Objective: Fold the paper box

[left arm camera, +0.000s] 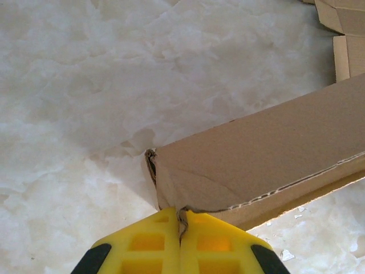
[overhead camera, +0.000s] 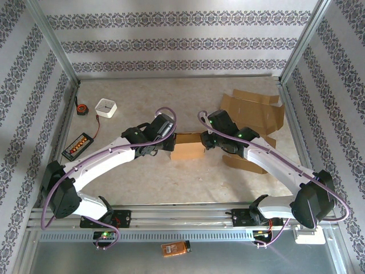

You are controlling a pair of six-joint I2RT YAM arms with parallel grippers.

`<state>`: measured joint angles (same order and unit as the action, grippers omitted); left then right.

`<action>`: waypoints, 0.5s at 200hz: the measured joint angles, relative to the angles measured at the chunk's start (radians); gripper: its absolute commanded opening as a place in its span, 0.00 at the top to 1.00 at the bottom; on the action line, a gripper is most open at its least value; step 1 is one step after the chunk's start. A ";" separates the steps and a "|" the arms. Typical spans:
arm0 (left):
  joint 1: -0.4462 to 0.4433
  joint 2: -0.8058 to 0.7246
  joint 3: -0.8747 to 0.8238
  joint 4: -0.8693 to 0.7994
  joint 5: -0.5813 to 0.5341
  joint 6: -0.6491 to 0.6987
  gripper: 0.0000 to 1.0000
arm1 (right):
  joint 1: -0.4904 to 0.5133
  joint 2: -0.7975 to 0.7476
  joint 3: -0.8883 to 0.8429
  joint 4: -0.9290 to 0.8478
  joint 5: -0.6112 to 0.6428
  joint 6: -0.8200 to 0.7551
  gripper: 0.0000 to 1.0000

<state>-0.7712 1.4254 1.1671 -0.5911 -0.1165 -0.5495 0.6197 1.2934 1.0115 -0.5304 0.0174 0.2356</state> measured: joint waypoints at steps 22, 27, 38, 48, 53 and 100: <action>0.000 0.000 0.000 -0.004 -0.018 0.009 1.00 | 0.000 0.000 0.000 0.000 -0.008 0.000 0.81; 0.000 0.000 0.000 -0.005 -0.020 0.011 1.00 | 0.000 0.000 0.000 0.000 -0.008 0.000 0.81; 0.000 0.000 0.000 -0.008 -0.025 0.018 1.00 | 0.000 0.001 0.000 0.001 -0.008 0.000 0.81; 0.000 0.000 0.000 -0.012 -0.030 0.024 1.00 | 0.002 0.002 0.000 0.002 -0.011 0.000 0.81; 0.000 0.000 0.000 -0.013 -0.031 0.027 1.00 | 0.005 0.002 0.000 0.002 -0.011 0.000 0.81; 0.000 0.000 0.000 -0.016 -0.035 0.083 0.91 | 0.005 0.004 0.000 0.005 -0.012 0.000 0.81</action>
<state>-0.7712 1.4254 1.1671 -0.6071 -0.1516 -0.4667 0.6247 1.2972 1.0119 -0.5255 0.0055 0.2352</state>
